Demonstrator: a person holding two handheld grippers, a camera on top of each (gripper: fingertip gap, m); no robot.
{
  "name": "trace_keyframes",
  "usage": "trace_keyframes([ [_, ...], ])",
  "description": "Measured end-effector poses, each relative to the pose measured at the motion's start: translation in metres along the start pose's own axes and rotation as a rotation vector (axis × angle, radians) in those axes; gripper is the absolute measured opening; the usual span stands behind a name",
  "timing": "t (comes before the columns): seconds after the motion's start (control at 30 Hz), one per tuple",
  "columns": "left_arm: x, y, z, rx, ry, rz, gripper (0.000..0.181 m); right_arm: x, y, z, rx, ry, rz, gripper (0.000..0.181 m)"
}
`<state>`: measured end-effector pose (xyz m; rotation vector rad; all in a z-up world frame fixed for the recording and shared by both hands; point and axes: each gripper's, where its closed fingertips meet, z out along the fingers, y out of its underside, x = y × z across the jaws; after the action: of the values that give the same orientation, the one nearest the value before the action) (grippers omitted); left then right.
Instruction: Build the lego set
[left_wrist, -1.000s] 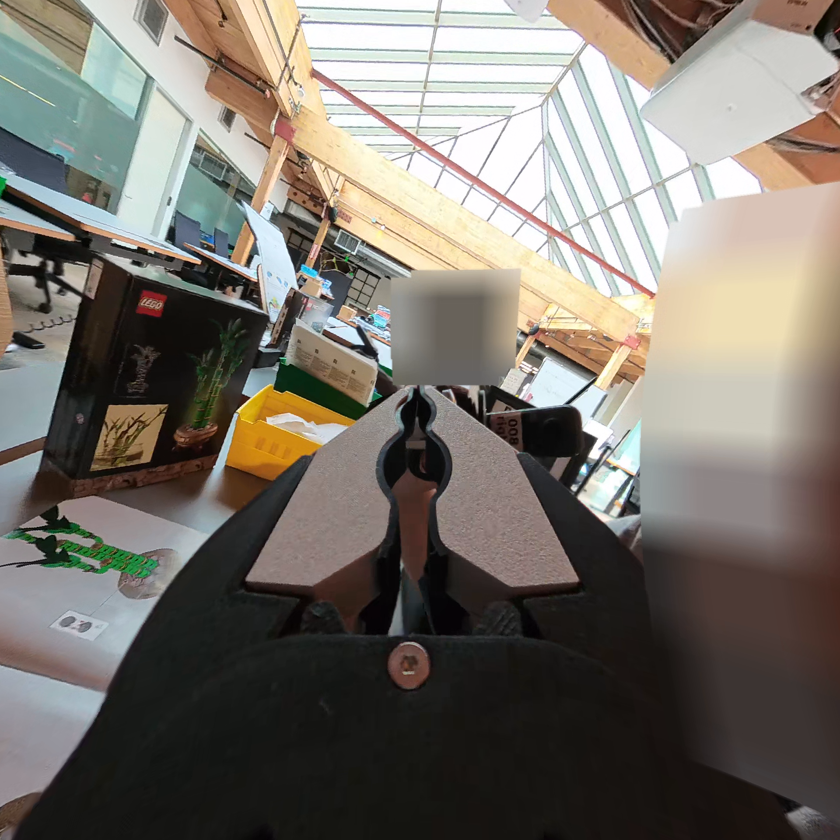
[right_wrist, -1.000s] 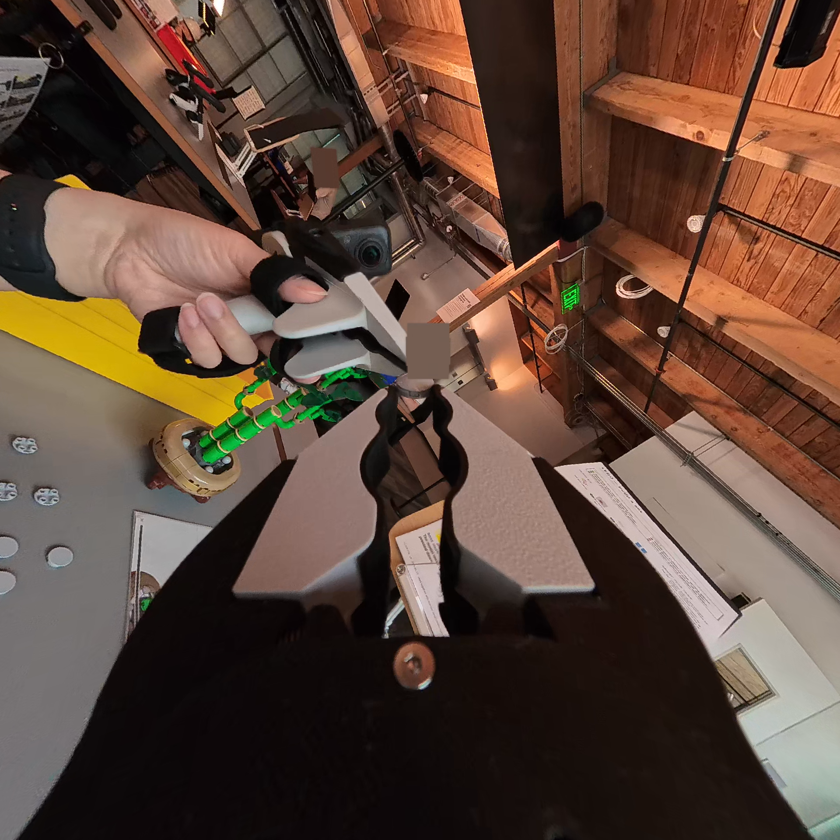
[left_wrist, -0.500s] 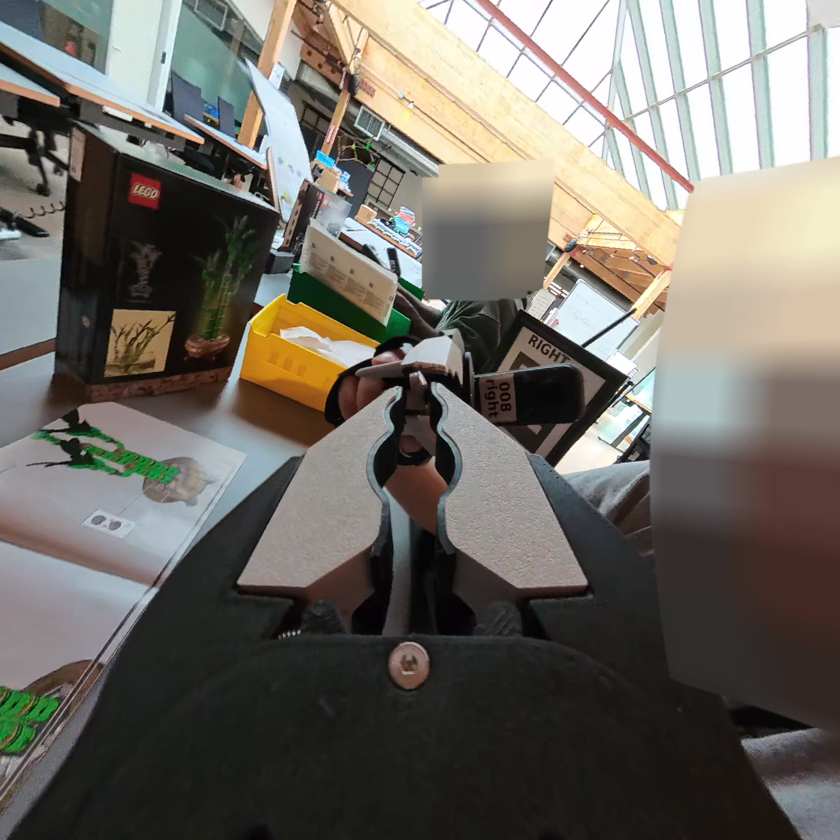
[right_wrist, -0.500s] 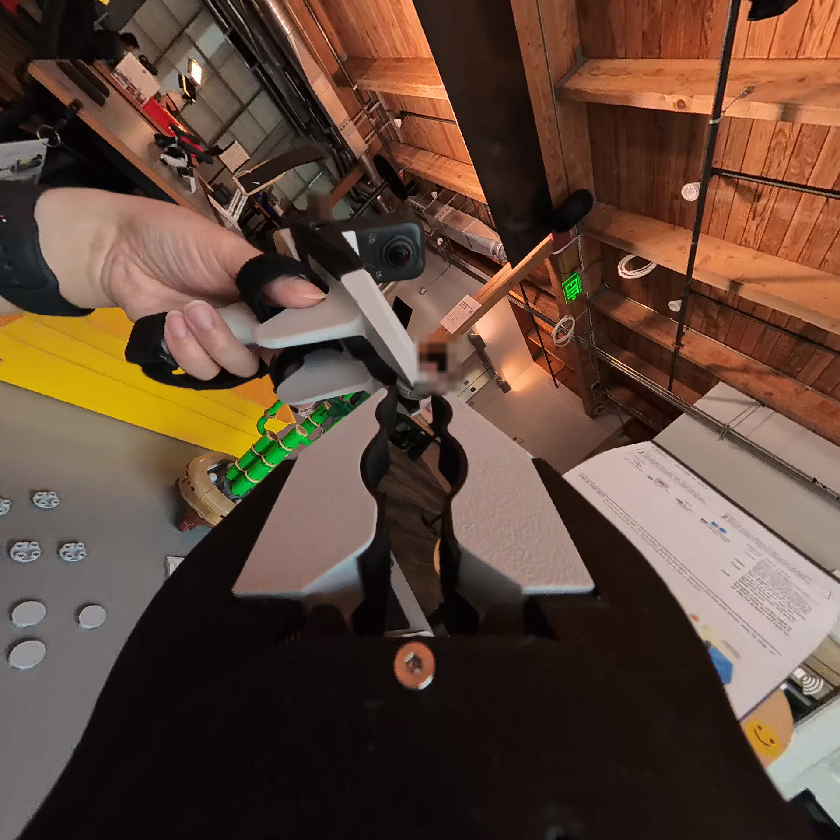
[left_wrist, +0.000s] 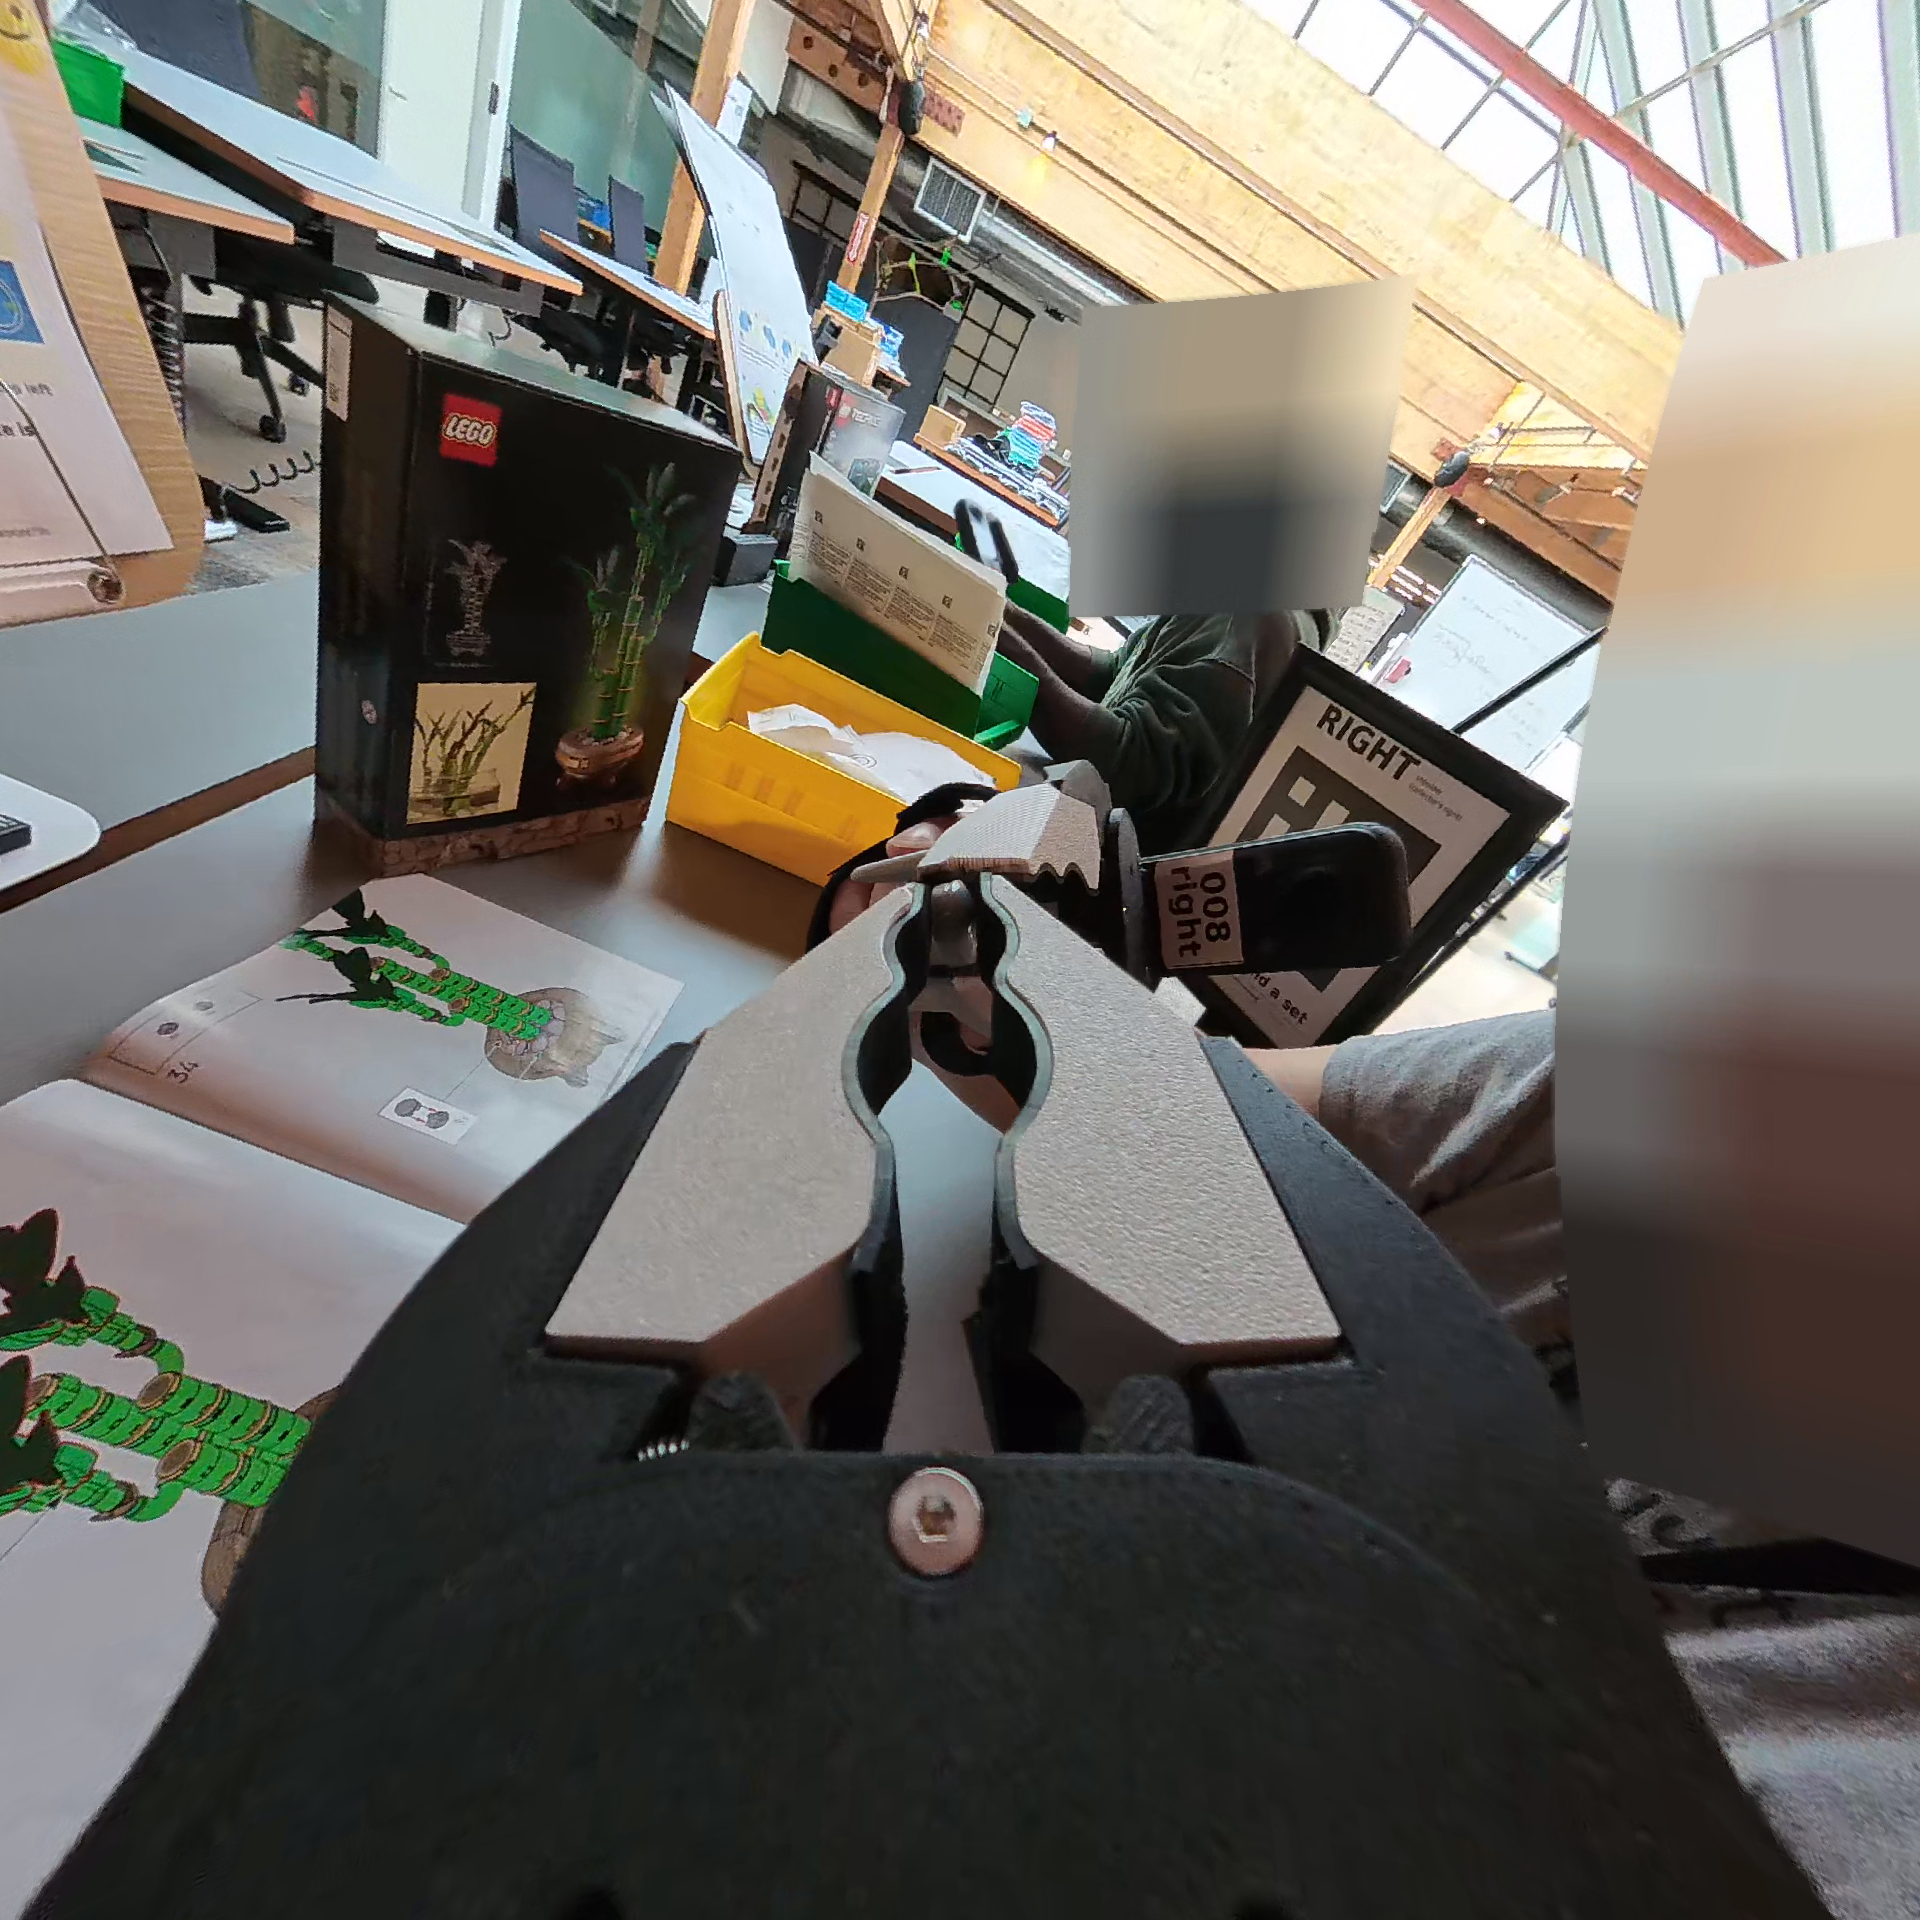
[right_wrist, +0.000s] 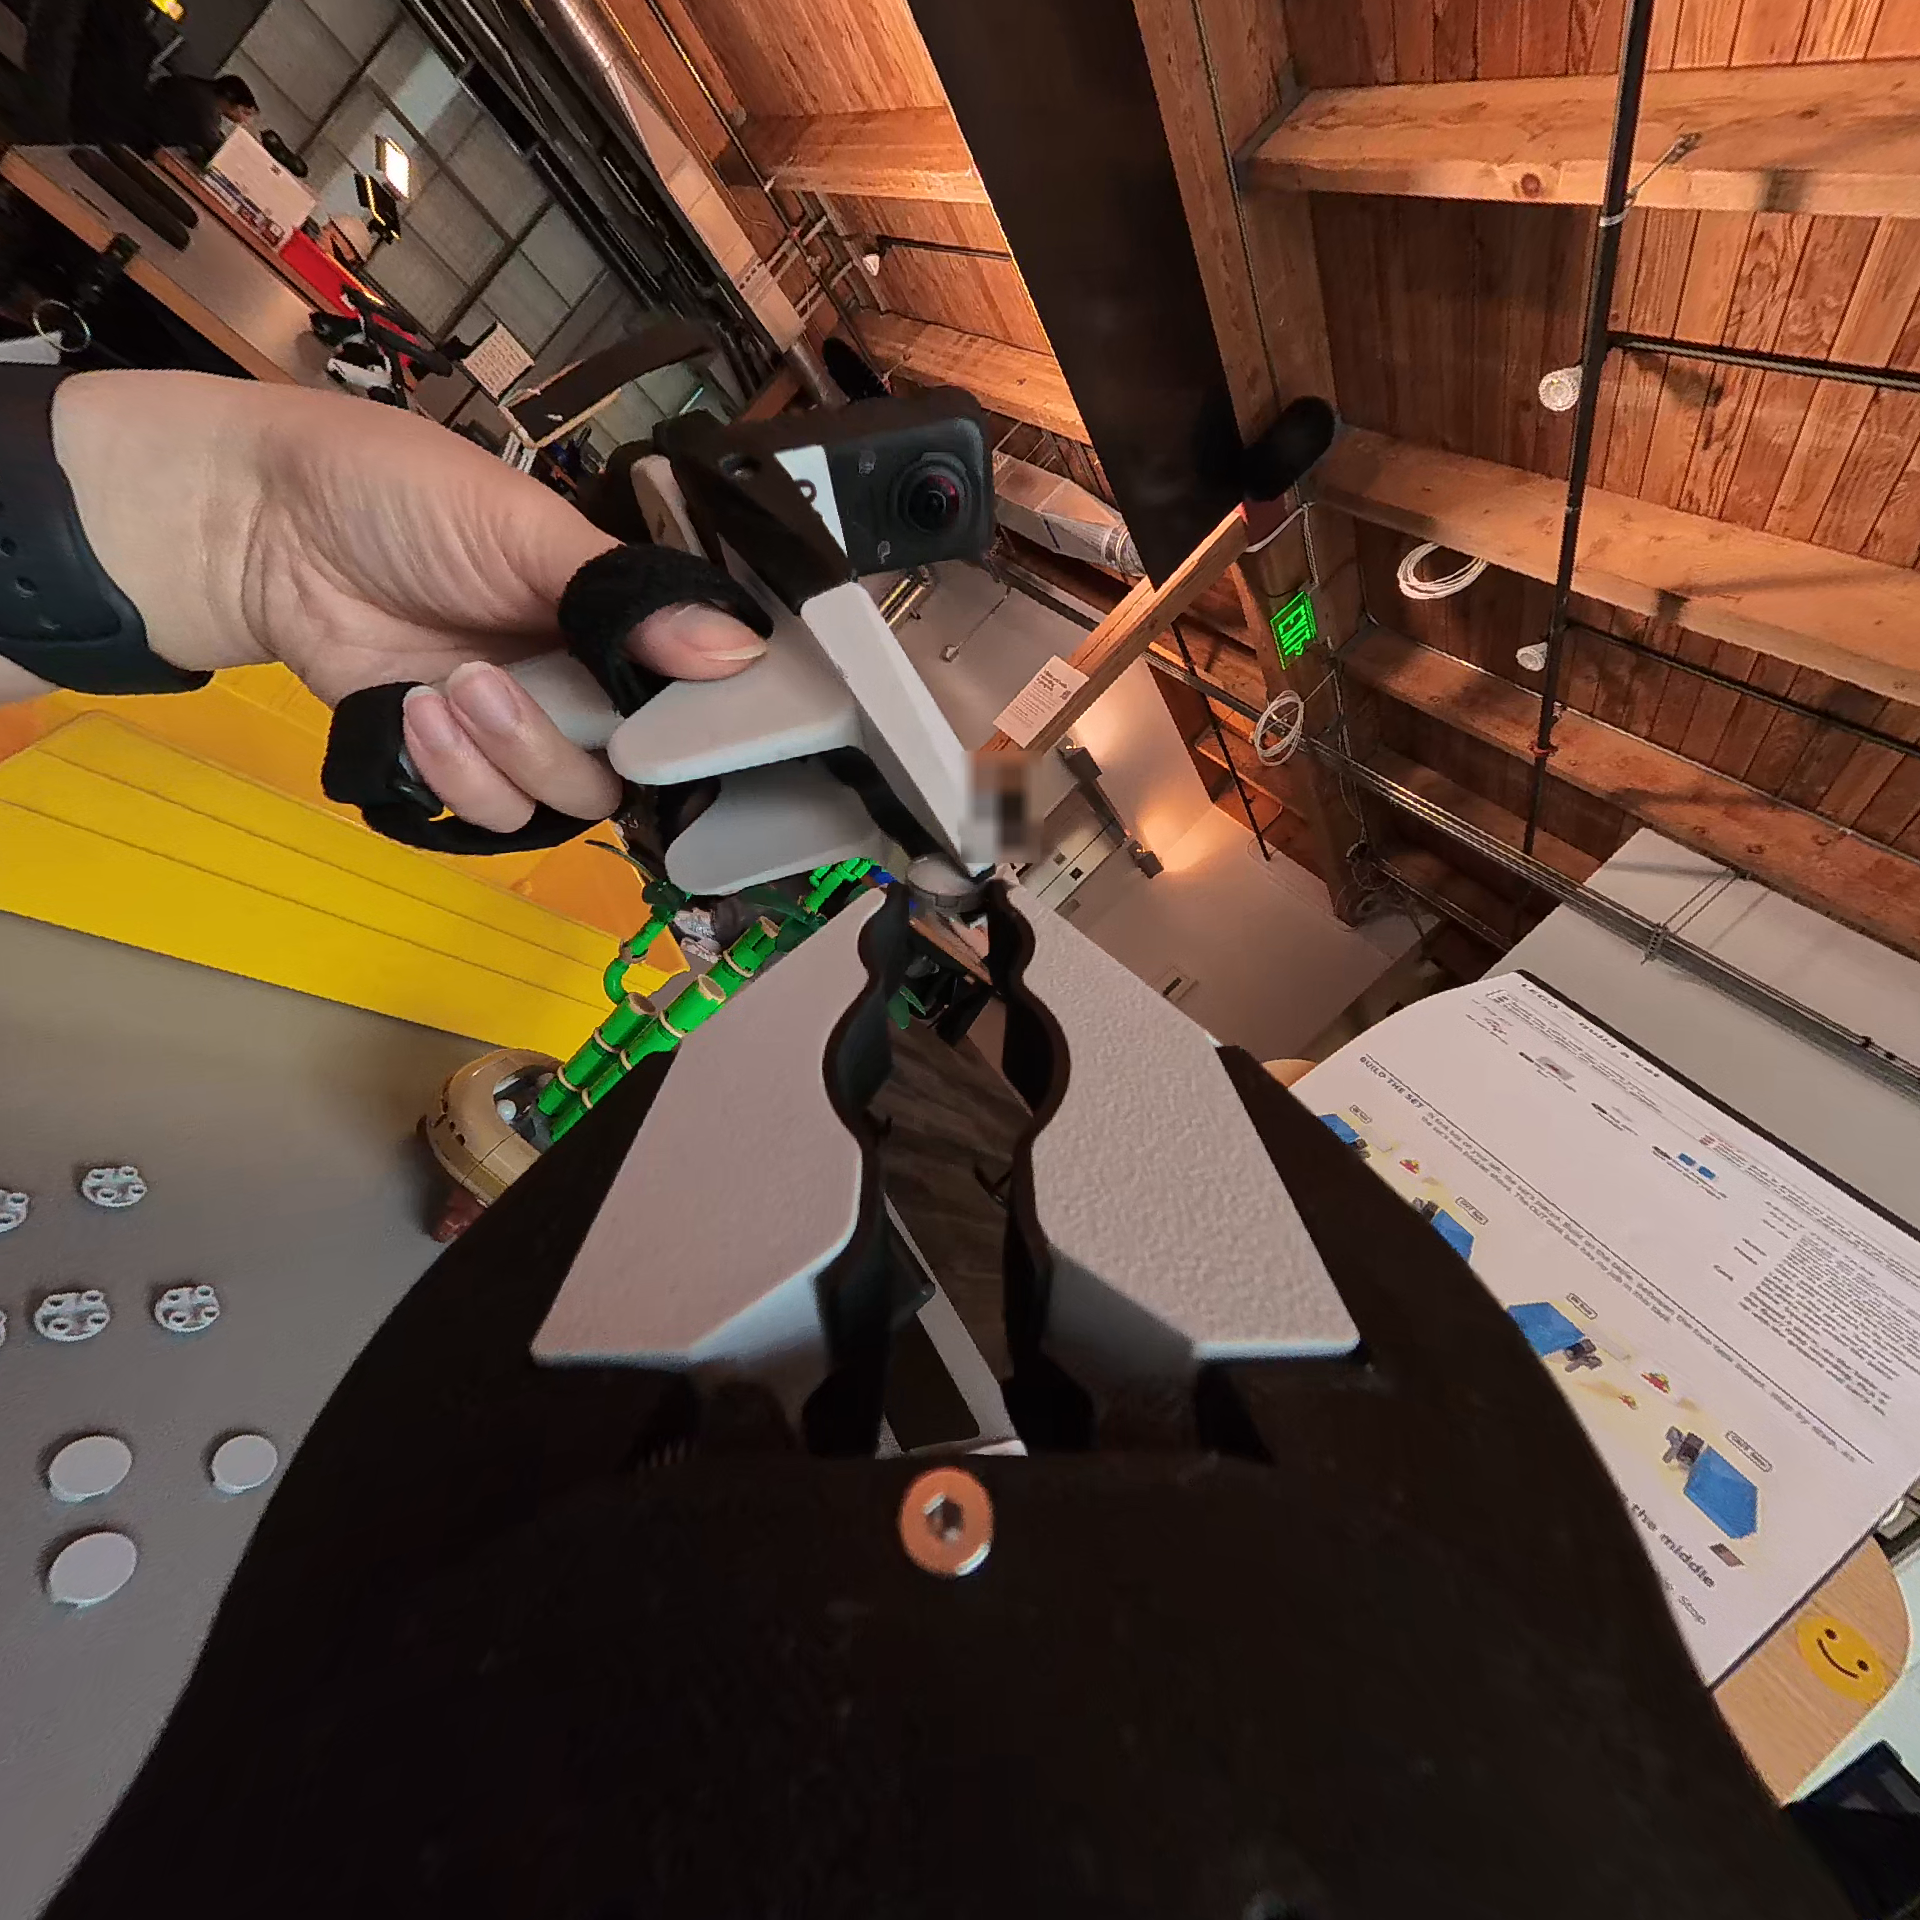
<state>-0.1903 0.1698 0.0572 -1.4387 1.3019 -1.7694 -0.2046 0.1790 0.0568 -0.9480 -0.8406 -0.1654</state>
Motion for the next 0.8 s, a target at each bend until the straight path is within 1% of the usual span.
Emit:
trace_keyframes([
  [0.3, 0.009, -0.004, -0.005, 0.006, 0.015, 0.061, 0.006, 0.004, -0.011, -0.007, 0.036, 0.014, -0.121, 0.014],
  [0.4, 0.01, -0.005, -0.007, 0.016, 0.013, 0.074, 0.009, 0.005, -0.013, -0.008, 0.05, 0.008, -0.113, 0.014],
  [0.5, 0.013, -0.004, -0.005, 0.014, 0.042, 0.074, 0.01, 0.007, -0.014, -0.009, 0.053, 0.009, -0.112, 0.014],
  [0.67, 0.02, -0.003, -0.002, 0.016, 0.095, 0.056, 0.008, 0.007, -0.016, -0.01, 0.067, 0.005, -0.111, 0.014],
  [0.73, 0.02, -0.003, -0.001, 0.015, 0.101, 0.056, 0.003, 0.006, -0.018, -0.011, 0.077, 0.008, -0.117, 0.014],
  [0.8, 0.022, -0.003, -0.001, 0.017, 0.114, 0.054, 0.003, 0.006, -0.019, -0.012, 0.087, 0.009, -0.126, 0.014],
])
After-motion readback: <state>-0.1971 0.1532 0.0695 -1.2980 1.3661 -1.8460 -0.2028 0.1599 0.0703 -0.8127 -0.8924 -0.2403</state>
